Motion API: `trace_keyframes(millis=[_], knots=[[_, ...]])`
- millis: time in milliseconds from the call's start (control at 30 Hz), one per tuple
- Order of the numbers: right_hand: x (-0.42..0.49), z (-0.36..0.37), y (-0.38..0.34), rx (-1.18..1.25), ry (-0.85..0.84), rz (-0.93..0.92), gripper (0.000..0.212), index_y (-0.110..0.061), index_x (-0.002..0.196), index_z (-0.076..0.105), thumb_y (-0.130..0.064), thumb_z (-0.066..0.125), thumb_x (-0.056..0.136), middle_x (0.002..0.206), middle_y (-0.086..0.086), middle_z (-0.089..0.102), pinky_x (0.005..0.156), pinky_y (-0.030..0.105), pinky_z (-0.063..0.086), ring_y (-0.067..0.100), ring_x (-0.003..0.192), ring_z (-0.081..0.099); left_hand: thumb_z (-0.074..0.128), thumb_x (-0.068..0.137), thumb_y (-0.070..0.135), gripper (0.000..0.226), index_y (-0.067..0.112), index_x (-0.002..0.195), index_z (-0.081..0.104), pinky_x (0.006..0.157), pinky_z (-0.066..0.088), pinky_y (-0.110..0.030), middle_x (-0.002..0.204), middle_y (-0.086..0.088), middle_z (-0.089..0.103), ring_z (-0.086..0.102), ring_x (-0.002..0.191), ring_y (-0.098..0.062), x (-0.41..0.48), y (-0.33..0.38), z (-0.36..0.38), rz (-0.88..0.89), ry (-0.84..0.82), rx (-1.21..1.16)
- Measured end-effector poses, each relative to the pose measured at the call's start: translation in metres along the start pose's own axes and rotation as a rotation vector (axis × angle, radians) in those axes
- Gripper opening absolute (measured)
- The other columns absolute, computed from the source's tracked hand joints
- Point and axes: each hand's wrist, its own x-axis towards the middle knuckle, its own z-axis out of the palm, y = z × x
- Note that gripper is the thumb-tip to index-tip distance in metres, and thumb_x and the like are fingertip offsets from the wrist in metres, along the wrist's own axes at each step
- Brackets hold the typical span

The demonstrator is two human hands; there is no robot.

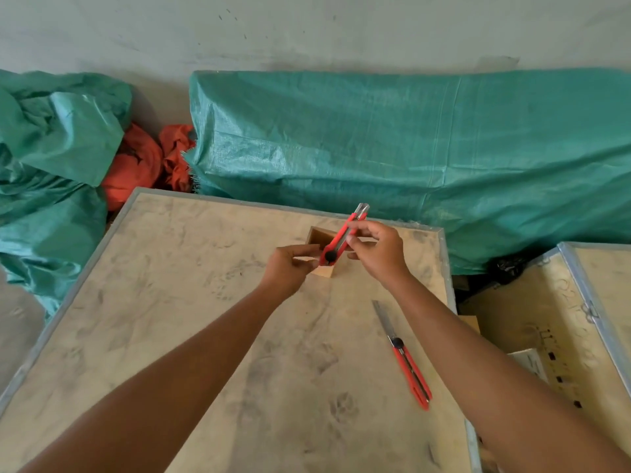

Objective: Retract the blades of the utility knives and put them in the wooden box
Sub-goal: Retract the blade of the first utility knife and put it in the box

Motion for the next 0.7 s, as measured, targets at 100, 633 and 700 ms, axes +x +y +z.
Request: trace_keyframes(millis=[100, 633, 700], knots=[[0.027, 0.011, 0.016, -0.049, 0.086, -0.017, 0.027, -0.016, 0.11, 0.078, 0.001, 0.072, 0.09, 0.106, 0.008, 0.075, 0.07, 0.045, 0.067, 0.027, 0.082, 0.078, 0.075, 0.086, 0.018, 0.055, 0.024, 0.138, 0.057, 0.099, 0.053, -0.04, 0.139, -0.003, 0.059, 0.059, 0.122, -0.025, 0.031, 0.003, 0.007, 0.002, 0.125, 0.227], [0.042, 0.053, 0.04, -0.342, 0.02, -0.032, 0.028, -0.01, 0.117, 0.078, -0.001, 0.068, 0.092, 0.116, 0.011, 0.078, 0.1, 0.039, 0.057, 0.026, 0.105, 0.073, 0.069, 0.09, 0.009, 0.05, 0.018, 0.138, 0.057, 0.093, 0.051, -0.031, 0.138, -0.006, 0.062, 0.064, 0.116, -0.025, 0.061, -0.011, 0.017, -0.121, 0.073, 0.25], [0.036, 0.051, 0.038, -0.339, 0.008, -0.027, 0.029, -0.012, 0.117, 0.078, 0.0, 0.068, 0.092, 0.114, 0.01, 0.078, 0.096, 0.033, 0.057, 0.024, 0.1, 0.074, 0.07, 0.089, 0.009, 0.049, 0.016, 0.136, 0.059, 0.099, 0.05, -0.036, 0.137, -0.006, 0.063, 0.064, 0.115, -0.025, 0.055, -0.014, 0.014, -0.107, 0.073, 0.231]])
